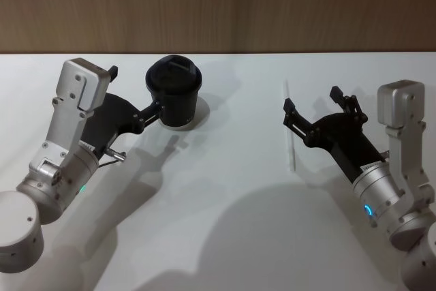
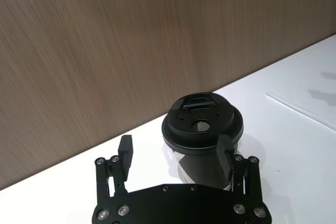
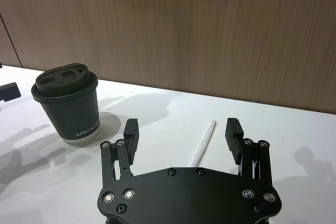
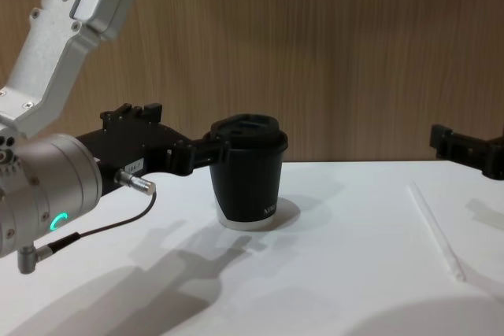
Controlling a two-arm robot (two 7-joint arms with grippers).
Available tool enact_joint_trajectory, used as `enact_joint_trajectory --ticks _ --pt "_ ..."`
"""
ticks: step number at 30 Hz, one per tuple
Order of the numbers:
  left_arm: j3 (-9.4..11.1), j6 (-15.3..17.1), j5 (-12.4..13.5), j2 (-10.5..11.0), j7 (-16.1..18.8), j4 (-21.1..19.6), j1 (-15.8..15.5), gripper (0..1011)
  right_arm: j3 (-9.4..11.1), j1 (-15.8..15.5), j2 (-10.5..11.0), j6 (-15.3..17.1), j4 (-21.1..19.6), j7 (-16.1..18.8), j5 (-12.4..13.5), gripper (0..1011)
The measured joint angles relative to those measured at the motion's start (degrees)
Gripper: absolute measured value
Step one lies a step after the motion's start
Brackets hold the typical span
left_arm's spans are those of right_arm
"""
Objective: Pick up the straw with one hand, pass it to the other hand, and insert it into the cup.
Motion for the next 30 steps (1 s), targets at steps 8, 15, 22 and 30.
enact_joint_trajectory --ticks 8,15,22,30 --pt "0.00 0.00 0.00 0.00 0.00 0.00 0.00 1003 0.00 0.00 0.00 0.00 0.00 0.00 0.00 1001" --pt "0.00 0.00 0.00 0.00 0.00 0.00 0.00 1003 0.00 0.00 0.00 0.00 0.00 0.00 0.00 1001" --pt "0.00 0.00 0.00 0.00 0.00 0.00 0.00 1003 0.00 0.00 -0.01 0.19 -0.02 0.00 -0.05 1001" --pt "0.00 0.00 0.00 0.01 0.00 0.00 0.00 1002 -0.10 0.50 0.10 3.97 -0.42 -0.12 -0.29 1001"
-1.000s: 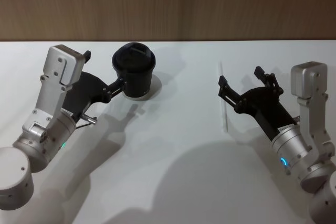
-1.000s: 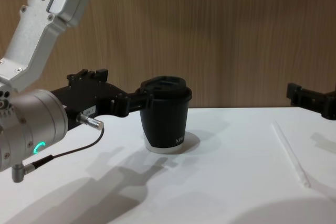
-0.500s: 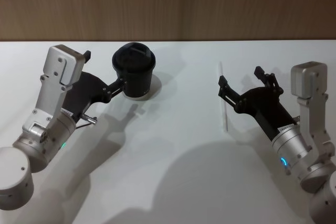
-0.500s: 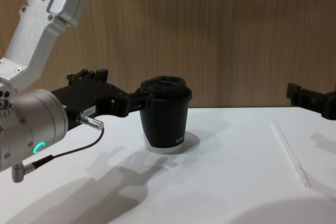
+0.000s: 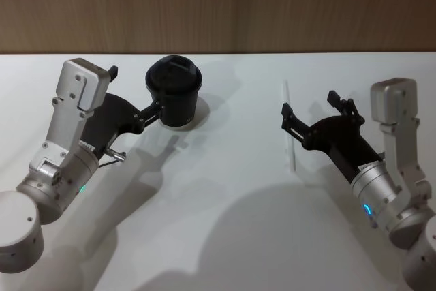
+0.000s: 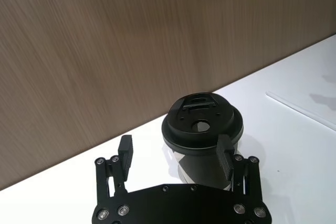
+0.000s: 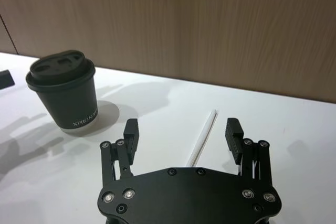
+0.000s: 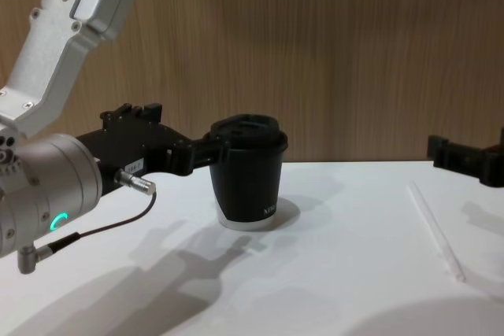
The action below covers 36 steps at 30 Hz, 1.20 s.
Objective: Pick up the straw with one hand, pass it to the other hand, and insert it into the cup.
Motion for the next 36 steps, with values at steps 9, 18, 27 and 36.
enact_joint_trajectory --ticks 9,18,27,36 --pt "0.00 0.00 0.00 0.00 0.00 0.00 0.00 1003 -0.56 1.88 0.02 6.50 0.45 -0.34 -0.50 1001" --pt "0.00 0.00 0.00 0.00 0.00 0.00 0.00 1003 -1.16 3.51 0.09 11.33 1.42 -0.08 -1.01 1001" --pt "0.00 0.00 0.00 0.00 0.00 0.00 0.00 1003 -1.38 3.84 0.28 14.36 1.78 0.25 -1.40 1001" --pt "0.00 0.00 0.00 0.00 0.00 0.00 0.00 1002 -1.18 3.31 0.45 16.03 1.81 0.20 -2.05 1001"
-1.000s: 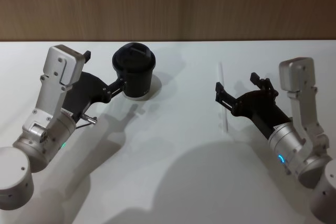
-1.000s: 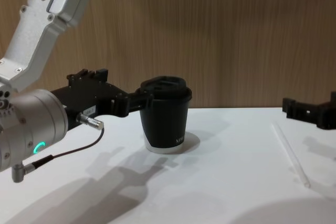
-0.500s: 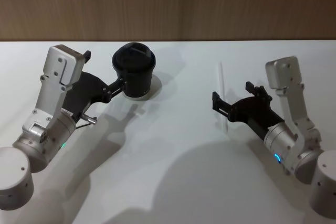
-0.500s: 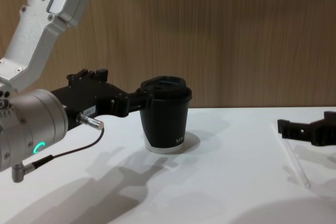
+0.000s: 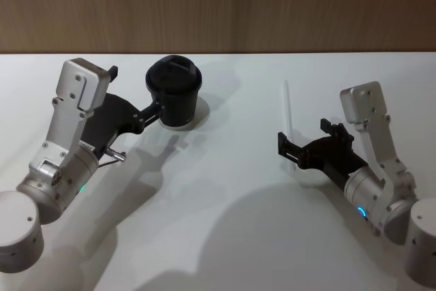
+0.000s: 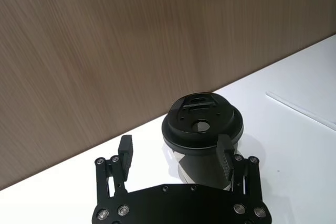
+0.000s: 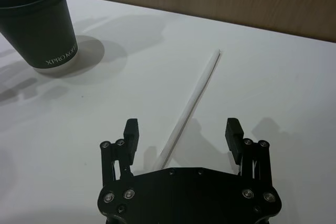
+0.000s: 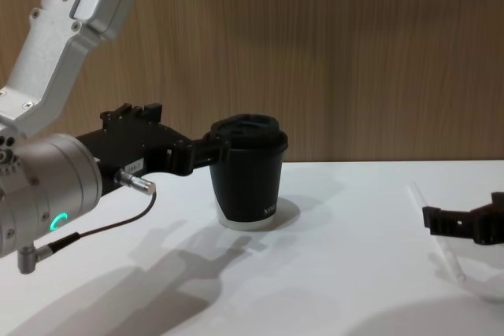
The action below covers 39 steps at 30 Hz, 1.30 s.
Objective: Pick up the straw with one hand, pass it to the other hand, and insert it into the cup.
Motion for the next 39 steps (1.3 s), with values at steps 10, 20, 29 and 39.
enact_joint_trajectory --ticks 10,20,29,39 --pt "0.00 0.00 0.00 0.00 0.00 0.00 0.00 1002 0.41 -0.33 -0.33 1.25 0.23 -0.03 -0.28 1001" --pt "0.00 0.00 0.00 0.00 0.00 0.00 0.00 1003 0.56 -0.27 -0.74 1.69 0.70 0.54 -0.47 1001" --pt "0.00 0.00 0.00 0.00 0.00 0.00 0.00 1003 0.51 0.02 -1.07 1.85 1.28 1.02 -1.00 1001" --pt "0.01 0.00 0.00 0.00 0.00 0.00 0.00 1003 0.43 0.36 -1.45 2.35 1.96 1.04 -1.72 1001"
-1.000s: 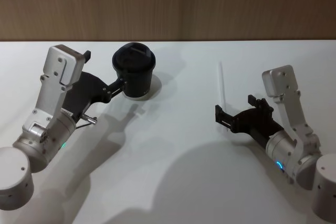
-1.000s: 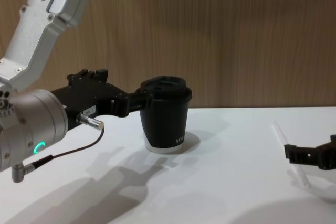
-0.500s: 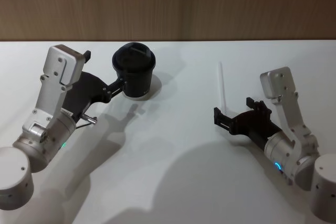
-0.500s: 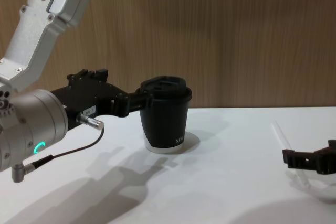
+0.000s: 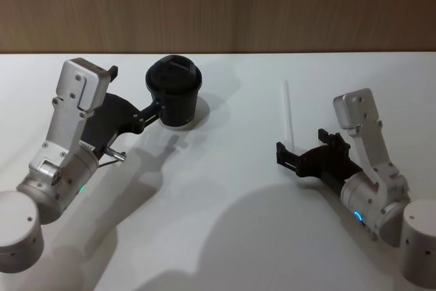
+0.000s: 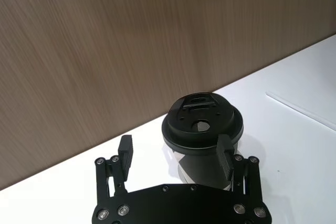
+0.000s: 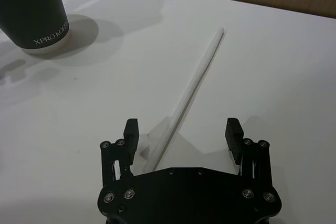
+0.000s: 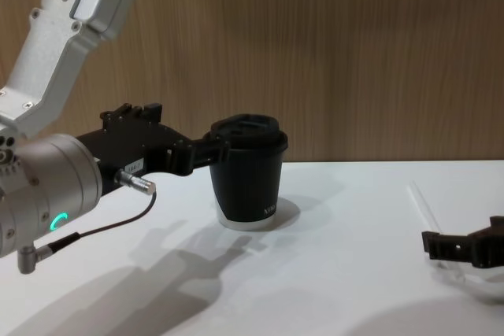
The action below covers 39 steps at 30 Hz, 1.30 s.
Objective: Pick up the straw with one hand, pass it to the other hand, and insert it into the cup.
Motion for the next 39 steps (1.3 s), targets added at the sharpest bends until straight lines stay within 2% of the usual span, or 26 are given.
enact_joint_trajectory --ticks 14,17,19,21,31,32,33,35,38,39 --pt "0.00 0.00 0.00 0.00 0.00 0.00 0.00 1003 -0.09 0.39 -0.76 1.04 0.76 -0.06 -0.97 1000" --pt "0.00 0.00 0.00 0.00 0.00 0.00 0.00 1003 -0.09 0.42 -0.89 1.19 0.84 -0.08 -1.10 959" --pt "0.00 0.00 0.00 0.00 0.00 0.00 0.00 1003 -0.07 0.47 -1.08 1.45 0.92 -0.10 -1.23 888" --pt "0.00 0.00 0.00 0.00 0.00 0.00 0.00 1003 -0.04 0.48 -1.15 1.54 0.95 -0.11 -1.32 861" --pt "0.00 0.00 0.00 0.00 0.00 0.00 0.00 1003 0.10 0.39 -1.72 1.95 1.04 -0.04 -1.71 533" --pt "0.00 0.00 0.00 0.00 0.00 0.00 0.00 1003 0.10 0.39 -1.72 1.95 1.04 -0.04 -1.71 533" --pt "0.00 0.00 0.00 0.00 0.00 0.00 0.00 1003 0.12 0.34 -1.79 2.03 1.02 0.03 -1.76 474" --pt "0.00 0.00 0.00 0.00 0.00 0.00 0.00 1003 0.14 0.28 -1.84 2.11 0.99 0.07 -1.80 429" --pt "0.00 0.00 0.00 0.00 0.00 0.00 0.00 1002 0.21 0.13 -2.00 2.33 0.93 0.14 -1.95 309" --pt "0.00 0.00 0.00 0.00 0.00 0.00 0.00 1003 0.21 0.13 -2.00 2.33 0.93 0.14 -1.95 309"
